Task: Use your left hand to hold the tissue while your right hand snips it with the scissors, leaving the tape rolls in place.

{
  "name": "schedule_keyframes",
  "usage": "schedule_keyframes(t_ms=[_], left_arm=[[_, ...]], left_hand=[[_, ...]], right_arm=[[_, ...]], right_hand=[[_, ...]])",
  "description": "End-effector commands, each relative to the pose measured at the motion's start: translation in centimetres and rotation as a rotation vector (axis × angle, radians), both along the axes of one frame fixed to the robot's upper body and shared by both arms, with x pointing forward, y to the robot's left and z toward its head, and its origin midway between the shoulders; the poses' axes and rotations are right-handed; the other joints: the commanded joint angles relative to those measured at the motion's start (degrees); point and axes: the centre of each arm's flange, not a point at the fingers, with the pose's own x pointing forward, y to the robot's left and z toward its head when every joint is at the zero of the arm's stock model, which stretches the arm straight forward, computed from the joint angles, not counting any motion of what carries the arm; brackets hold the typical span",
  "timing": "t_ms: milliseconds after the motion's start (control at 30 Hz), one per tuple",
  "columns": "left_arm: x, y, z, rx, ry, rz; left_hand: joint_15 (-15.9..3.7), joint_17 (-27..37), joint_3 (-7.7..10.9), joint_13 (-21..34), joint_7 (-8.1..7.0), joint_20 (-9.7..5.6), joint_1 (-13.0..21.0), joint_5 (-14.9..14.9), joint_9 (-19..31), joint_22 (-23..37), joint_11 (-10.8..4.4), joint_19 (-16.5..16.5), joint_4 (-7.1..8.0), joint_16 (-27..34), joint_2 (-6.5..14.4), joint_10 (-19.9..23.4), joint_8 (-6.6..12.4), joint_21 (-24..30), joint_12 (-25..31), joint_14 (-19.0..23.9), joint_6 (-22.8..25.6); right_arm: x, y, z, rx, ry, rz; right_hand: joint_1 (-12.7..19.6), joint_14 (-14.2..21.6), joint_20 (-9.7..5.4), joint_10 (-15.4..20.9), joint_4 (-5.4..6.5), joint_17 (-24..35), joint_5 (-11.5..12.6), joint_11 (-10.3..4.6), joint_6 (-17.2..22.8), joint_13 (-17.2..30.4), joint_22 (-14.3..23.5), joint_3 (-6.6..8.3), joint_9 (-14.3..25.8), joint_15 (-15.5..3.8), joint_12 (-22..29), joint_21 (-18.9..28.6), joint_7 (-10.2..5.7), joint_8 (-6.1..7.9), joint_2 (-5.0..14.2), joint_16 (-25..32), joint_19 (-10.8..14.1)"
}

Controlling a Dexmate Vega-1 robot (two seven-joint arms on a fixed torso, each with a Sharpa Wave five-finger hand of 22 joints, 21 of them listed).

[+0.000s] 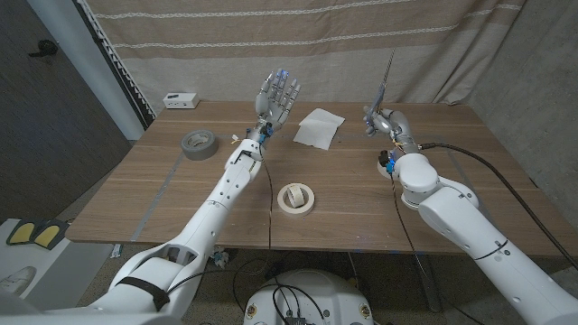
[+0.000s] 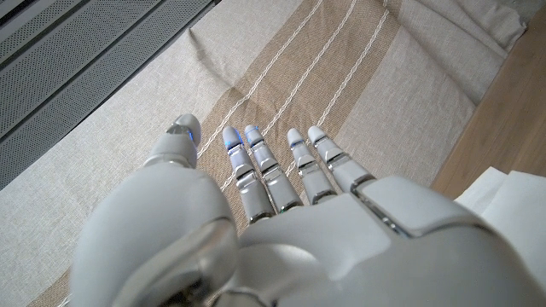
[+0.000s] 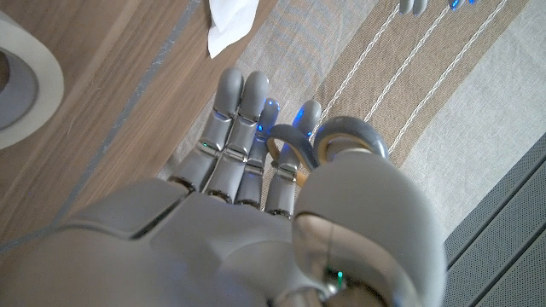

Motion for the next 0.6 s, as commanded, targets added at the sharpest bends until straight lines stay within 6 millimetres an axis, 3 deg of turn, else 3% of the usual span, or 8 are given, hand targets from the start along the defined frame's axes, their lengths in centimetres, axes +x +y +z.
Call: schedule_keyframes(t_ms=[33,133,167,300,333,400,533,600], left_arm=[[0.41,1.08,-0.33,0.009,0.005,0.036],[0.47,1.07,-0.44,0.011,0.009,0.034],[0.49,1.07,-0.47,0.012,0.01,0.036],[0.55,1.13,-0.61,0.015,0.015,0.04],[0.57,1.16,-0.63,0.015,0.015,0.041],[0.59,1.22,-0.68,0.015,0.018,0.043],[0.65,1.31,-0.77,0.018,0.021,0.047],[0.69,1.33,-0.84,0.022,0.024,0.047]], left_hand=[[-10.18,-0.07,0.29,0.09,0.07,-5.59,0.53,0.04,-0.01,0.2,-0.17,0.11,-0.05,0.07,0.16,0.57,0.37,-0.16,0.18,0.55,0.35],[-10.17,-0.07,0.36,0.08,0.07,-5.65,0.62,-0.02,-0.02,0.2,-0.18,0.13,-0.06,0.06,0.21,0.61,0.35,-0.16,0.16,0.59,0.38],[-10.17,-0.07,0.39,0.08,0.07,-5.62,0.66,-0.05,-0.02,0.2,-0.18,0.11,-0.07,0.06,0.23,0.63,0.34,-0.16,0.15,0.6,0.4],[-10.16,-0.07,0.45,0.07,0.07,-5.69,0.75,-0.12,-0.02,0.19,-0.18,0.12,-0.08,0.04,0.27,0.68,0.33,-0.16,0.13,0.63,0.43],[-10.16,-0.07,0.46,0.07,0.07,-5.69,0.77,-0.13,-0.02,0.19,-0.18,0.13,-0.08,0.04,0.28,0.69,0.32,-0.15,0.12,0.63,0.44],[-10.15,-0.08,0.51,0.07,0.07,-5.75,0.83,-0.19,-0.03,0.19,-0.18,0.11,-0.09,0.02,0.3,0.76,0.3,-0.16,0.11,0.64,0.46],[-10.14,-0.08,0.59,0.06,0.07,-5.74,0.93,-0.3,-0.04,0.19,-0.18,0.06,-0.1,0.0,0.35,0.83,0.28,-0.18,0.07,0.67,0.51],[-10.14,-0.08,0.61,0.06,0.07,-5.77,0.96,-0.33,-0.04,0.19,-0.18,0.06,-0.1,0.0,0.36,0.85,0.26,-0.17,0.06,0.68,0.52]], right_arm=[[-0.09,-0.27,0.06,0.06,-0.007,0.027],[-0.01,-0.28,0.22,0.073,-0.001,0.05],[0.05,-0.3,0.24,0.076,0.002,0.064],[0.09,-0.4,0.22,0.093,0.011,0.085],[0.11,-0.44,0.21,0.102,0.014,0.091],[0.27,-0.56,0.18,0.121,0.029,0.133],[0.4,-0.73,0.22,0.144,0.04,0.174],[0.52,-0.87,0.23,0.161,0.046,0.208]], right_hand=[[1.92,-2.33,-6.17,2.96,-1.8,-1.67,-0.01,-4.87,0.19,-2.15,-3.56,0.84,1.02,-7.73,4.96,-1.1,0.09,0.46,1.73,-0.92,-1.75],[2.16,-3.36,-5.41,-0.13,-2.27,-2.51,0.1,-4.54,-0.27,-3.92,-5.21,1.39,2.2,-7.69,2.72,-1.57,0.3,0.97,1.89,-1.48,-3.08],[2.16,-3.74,-5.11,-1.07,-2.47,-2.9,0.12,-3.74,-0.43,-5.06,-5.97,1.63,2.63,-7.78,1.44,-1.61,0.62,1.18,1.72,-1.61,-3.47],[2.57,-4.94,-4.81,-2.07,-3.5,-3.8,0.09,-2.9,-0.87,-7.52,-7.84,2.06,4.46,-8.07,-1.23,-1.89,1.27,2.25,0.9,-2.1,-4.23],[2.56,-5.37,-4.57,-4.2,-4.0,-5.07,-0.08,-3.12,-0.96,-9.56,-9.02,2.45,5.71,-8.1,-4.1,-1.83,1.39,3.24,0.81,-3.02,-4.83],[2.7,-5.97,-4.41,-3.92,-4.63,-5.94,-0.21,-2.67,-0.34,-11.4,-10.35,2.67,7.72,-8.23,-5.98,-1.76,1.56,5.06,0.61,-3.56,-5.07],[3.36,-6.17,-3.44,-4.09,-6.03,-10.09,-0.19,-2.11,-0.61,-14.93,-13.77,3.93,9.27,-8.32,-10.03,-2.09,1.39,6.83,0.02,-7.45,-6.09],[3.65,-6.31,-2.85,-4.43,-6.67,-12.05,-0.12,-2.56,-1.05,-16.4,-15.3,4.47,9.42,-8.29,-11.88,-2.21,1.18,7.24,-0.34,-9.47,-6.8]])
